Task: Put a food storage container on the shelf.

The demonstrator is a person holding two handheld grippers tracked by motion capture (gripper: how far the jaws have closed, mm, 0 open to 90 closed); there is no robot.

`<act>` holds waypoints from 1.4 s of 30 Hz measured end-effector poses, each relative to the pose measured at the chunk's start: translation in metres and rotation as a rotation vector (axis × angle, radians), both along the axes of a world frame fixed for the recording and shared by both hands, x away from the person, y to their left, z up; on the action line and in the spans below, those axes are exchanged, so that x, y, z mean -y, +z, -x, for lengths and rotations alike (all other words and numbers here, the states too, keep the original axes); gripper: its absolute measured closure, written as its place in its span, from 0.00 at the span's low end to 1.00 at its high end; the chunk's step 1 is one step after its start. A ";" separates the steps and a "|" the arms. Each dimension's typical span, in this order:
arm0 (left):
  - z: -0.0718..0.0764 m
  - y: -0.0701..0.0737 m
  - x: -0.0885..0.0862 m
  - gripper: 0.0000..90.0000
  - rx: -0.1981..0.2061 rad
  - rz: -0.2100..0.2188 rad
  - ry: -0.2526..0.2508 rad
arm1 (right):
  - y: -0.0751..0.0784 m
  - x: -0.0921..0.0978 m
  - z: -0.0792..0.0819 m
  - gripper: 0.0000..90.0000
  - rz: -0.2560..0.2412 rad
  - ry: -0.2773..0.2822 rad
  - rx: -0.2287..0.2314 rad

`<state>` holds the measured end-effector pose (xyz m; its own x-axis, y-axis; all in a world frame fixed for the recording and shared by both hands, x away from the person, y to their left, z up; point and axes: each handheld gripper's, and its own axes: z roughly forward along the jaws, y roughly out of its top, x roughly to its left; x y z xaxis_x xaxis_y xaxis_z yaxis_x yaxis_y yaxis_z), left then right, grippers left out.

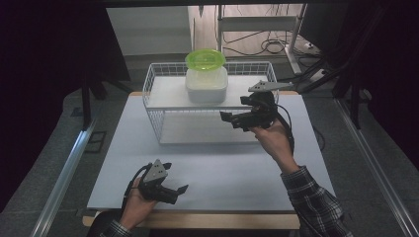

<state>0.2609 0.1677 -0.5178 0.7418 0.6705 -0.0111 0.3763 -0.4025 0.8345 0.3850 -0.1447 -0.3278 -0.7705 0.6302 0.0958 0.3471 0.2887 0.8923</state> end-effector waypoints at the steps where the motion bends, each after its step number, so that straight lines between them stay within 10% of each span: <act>1: 0.000 0.000 0.000 0.04 0.001 -0.003 -0.001 | -0.001 0.000 0.001 0.07 0.002 0.001 0.002; 42: 0.001 -0.001 0.002 0.04 0.000 -0.002 -0.014 | -0.064 0.014 0.031 0.03 0.039 0.021 0.026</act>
